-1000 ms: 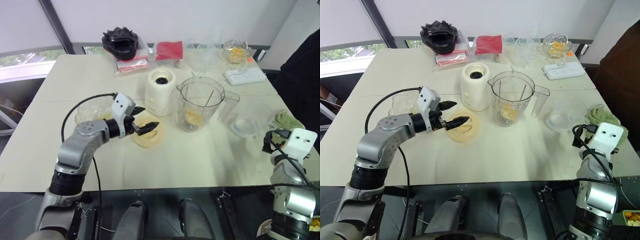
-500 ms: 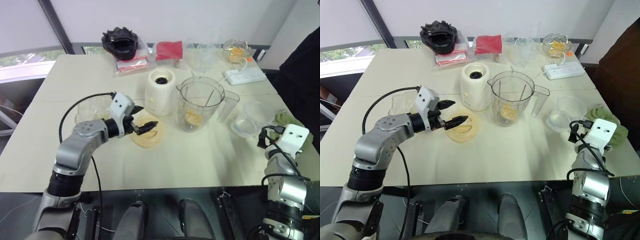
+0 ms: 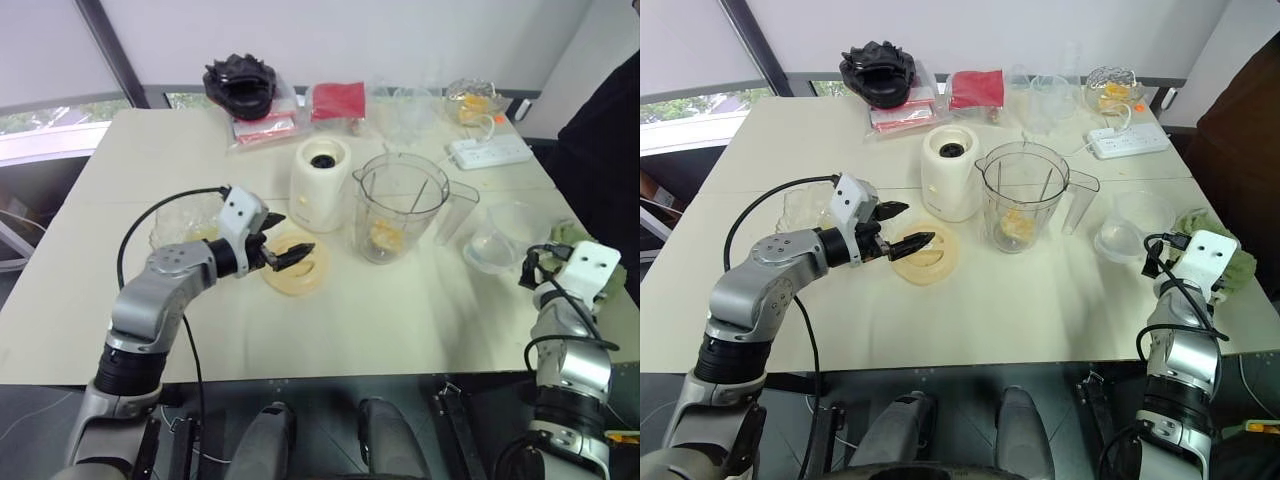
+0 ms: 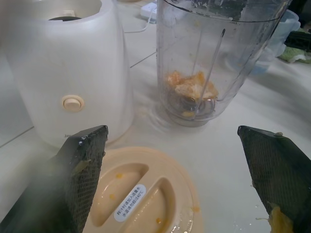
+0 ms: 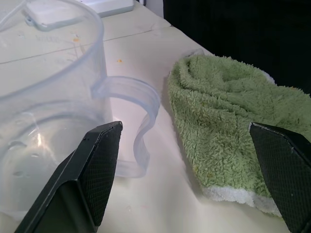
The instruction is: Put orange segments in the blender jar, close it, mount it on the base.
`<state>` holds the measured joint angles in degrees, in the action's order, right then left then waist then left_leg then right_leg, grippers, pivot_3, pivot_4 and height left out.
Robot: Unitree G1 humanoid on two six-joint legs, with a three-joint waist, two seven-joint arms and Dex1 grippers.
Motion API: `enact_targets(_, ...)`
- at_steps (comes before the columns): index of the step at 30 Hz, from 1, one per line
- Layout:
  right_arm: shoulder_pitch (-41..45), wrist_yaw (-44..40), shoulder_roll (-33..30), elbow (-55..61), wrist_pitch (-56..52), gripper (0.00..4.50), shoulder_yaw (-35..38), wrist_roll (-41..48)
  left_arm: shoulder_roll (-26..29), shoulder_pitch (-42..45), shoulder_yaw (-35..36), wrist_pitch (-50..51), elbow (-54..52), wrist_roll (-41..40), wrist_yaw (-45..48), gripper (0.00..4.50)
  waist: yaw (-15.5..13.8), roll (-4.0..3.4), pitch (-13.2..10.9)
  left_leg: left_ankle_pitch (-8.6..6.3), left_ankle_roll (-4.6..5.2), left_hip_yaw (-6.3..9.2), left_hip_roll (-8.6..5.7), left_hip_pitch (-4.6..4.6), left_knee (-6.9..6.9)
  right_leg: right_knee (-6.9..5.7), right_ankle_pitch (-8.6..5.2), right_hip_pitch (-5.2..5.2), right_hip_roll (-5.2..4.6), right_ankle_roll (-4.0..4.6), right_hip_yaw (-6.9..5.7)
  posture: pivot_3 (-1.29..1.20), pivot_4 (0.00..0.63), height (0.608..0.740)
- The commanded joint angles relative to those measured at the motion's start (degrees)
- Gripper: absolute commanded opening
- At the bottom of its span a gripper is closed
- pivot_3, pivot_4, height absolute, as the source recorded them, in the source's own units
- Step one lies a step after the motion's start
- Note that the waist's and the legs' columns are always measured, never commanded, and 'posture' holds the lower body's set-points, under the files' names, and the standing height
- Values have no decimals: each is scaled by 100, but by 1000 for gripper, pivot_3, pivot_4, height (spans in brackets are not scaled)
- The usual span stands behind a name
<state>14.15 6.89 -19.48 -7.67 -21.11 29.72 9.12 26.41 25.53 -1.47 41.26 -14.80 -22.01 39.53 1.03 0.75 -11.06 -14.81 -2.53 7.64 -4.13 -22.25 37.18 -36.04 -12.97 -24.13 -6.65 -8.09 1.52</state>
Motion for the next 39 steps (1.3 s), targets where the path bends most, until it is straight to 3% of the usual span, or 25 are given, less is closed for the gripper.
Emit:
enact_targets(1,112,27,-207,25,181,4299,129,18,73,68,51,-25,-256,-103,9,4448,-1,0,0,0,0,0,0,0,0,0,0,0,0,0,0,0,150,740)
enact_targets(29,931,-6,-645,-1983,1327,4299,-18,30,173,314,42,-52,-149,-48,103,4448,14,0,0,1,-1,-2,0,0,-3,3,0,0,0,0,2,0,150,740)
enact_targets(32,982,3,-655,-2076,1395,3497,-48,33,167,312,45,-50,-160,-46,80,4500,13,0,0,1,-1,-2,0,0,-3,3,0,0,0,0,2,0,150,740)
enact_targets(37,1000,-2,-652,-2141,1453,801,-107,70,162,307,44,-48,-173,-51,48,4500,-20,0,0,1,-1,-1,-1,-1,-3,4,0,1,0,0,2,0,150,740)
enact_targets(39,976,2,-628,-2123,1460,59,-128,83,163,307,45,-54,-170,-54,40,4500,-15,0,0,1,-1,-1,-2,-2,-3,5,0,2,-2,0,2,0,150,740)
